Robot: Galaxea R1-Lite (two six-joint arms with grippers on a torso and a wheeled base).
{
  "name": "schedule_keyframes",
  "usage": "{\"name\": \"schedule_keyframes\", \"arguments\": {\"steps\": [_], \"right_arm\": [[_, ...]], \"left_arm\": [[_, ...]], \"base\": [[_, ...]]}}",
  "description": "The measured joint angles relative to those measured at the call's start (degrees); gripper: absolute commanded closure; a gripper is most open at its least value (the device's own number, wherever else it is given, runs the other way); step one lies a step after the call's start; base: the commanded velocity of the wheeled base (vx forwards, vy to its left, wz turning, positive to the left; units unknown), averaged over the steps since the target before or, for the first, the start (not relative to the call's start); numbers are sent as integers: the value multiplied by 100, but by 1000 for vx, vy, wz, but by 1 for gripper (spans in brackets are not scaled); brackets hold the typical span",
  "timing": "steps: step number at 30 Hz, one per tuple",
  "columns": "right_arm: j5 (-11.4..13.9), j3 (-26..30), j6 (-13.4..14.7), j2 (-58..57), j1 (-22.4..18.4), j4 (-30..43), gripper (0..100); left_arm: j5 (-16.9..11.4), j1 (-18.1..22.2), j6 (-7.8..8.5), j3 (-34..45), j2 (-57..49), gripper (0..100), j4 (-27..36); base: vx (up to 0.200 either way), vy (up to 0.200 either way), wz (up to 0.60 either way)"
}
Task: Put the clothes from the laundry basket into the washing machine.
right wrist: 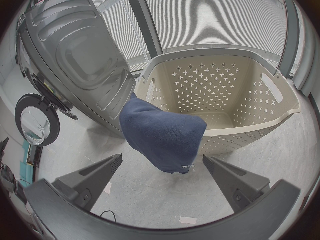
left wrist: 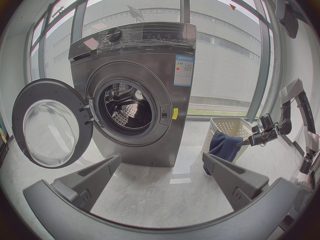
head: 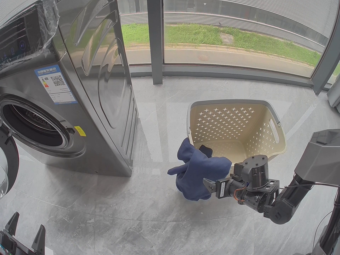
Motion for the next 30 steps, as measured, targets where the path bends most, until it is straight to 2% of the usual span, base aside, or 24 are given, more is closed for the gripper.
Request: {"name": "schedule_keyframes", "arguments": {"steps": [8, 22, 23, 30], "right_arm": [[-5, -174, -27, 474, 33, -586, 0], [-5, -588, -30, 912, 110, -666, 0], [-5, -599, -30, 923, 110, -666, 100], [-2, -636, -50, 984, 122, -939, 100]], "left_arm": [[-2, 0, 0, 0, 0, 0, 0], [0, 0, 0, 0, 0, 0, 0], [0, 0, 2, 0, 0, 0, -2], [0, 0, 0, 0, 0, 0, -2]], "base": [[0, 0, 0], [0, 0, 0], [0, 0, 0], [0, 0, 0]]}}
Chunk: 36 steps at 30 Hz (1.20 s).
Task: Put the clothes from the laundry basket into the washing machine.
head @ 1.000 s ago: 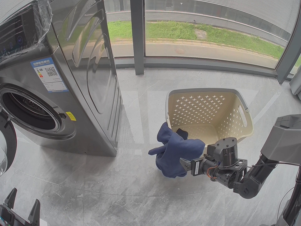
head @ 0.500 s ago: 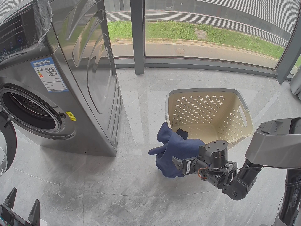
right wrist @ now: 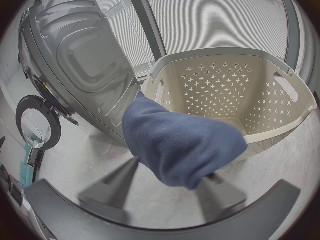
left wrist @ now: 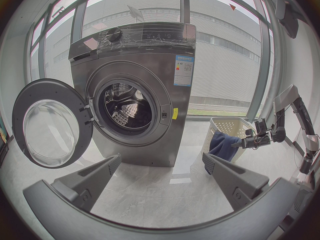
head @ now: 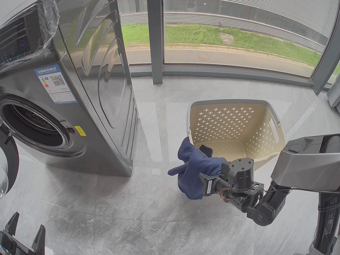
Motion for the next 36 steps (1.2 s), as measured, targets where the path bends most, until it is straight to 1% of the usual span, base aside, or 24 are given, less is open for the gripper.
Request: {"name": "schedule_keyframes", "arguments": {"steps": [9, 14, 21, 28, 36], "right_arm": [[13, 90, 9, 17, 10, -44, 100], [17, 265, 15, -190, 49, -27, 100], [22, 656, 17, -1034, 178, 38, 100], [66, 1030, 6, -2141, 296, 90, 100], [96, 1113, -35, -2921, 335, 271, 100]], "left_arm": [[-2, 0, -5, 0, 0, 0, 7], [0, 0, -7, 0, 0, 0, 7], [0, 0, -7, 0, 0, 0, 7], [0, 0, -11, 0, 0, 0, 7], [0, 0, -24, 0, 0, 0, 10]], "base": [[0, 0, 0], [0, 0, 0], [0, 0, 0], [0, 0, 0], [0, 0, 0]]}}
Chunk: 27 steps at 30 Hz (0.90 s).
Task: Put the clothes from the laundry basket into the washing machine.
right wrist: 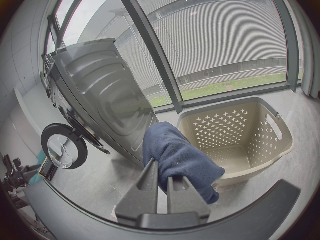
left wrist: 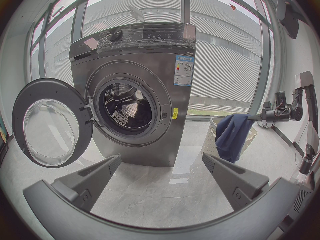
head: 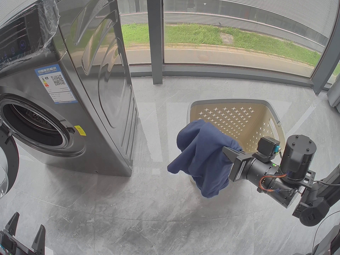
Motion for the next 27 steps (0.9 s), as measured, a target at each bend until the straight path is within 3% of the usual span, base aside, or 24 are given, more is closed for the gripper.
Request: {"name": "schedule_keyframes", "arguments": {"steps": [4, 13, 19, 27], "right_arm": [[22, -33, -88, -238, 4, 13, 100], [40, -435, -805, -605, -2, 369, 100], [52, -518, -816, -869, -52, 562, 100], [174, -416, -800, -1106, -101, 553, 100]], "left_arm": [[0, 0, 0, 0, 0, 0, 0], [-2, 0, 2, 0, 0, 0, 0], [0, 0, 0, 0, 0, 0, 1], [0, 0, -6, 0, 0, 0, 0]], "base": [[0, 0, 0], [0, 0, 0], [0, 0, 0], [-200, 0, 0]]}}
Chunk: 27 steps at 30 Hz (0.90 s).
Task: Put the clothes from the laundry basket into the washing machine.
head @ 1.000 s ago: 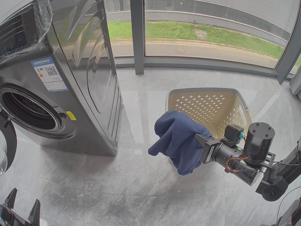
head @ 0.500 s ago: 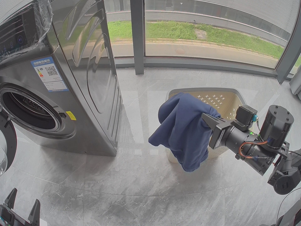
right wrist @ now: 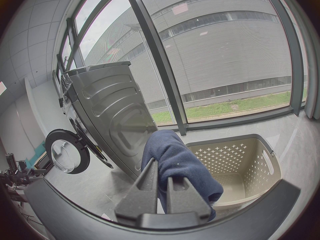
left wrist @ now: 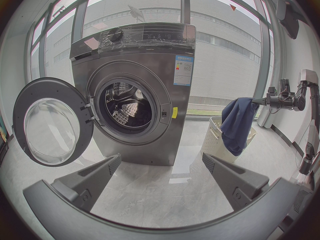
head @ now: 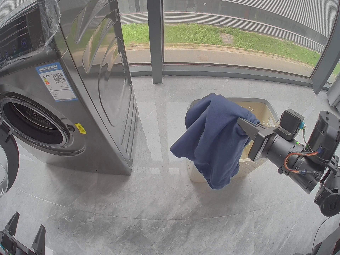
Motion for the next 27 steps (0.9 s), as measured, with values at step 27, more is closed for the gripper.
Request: {"name": "schedule_keyframes", "arguments": {"steps": [27], "right_arm": [[-11, 107, 9, -144, 66, -28, 100]], "left_arm": [[6, 2, -49, 0, 0, 0, 1]], "base": [[-30, 104, 0]]}}
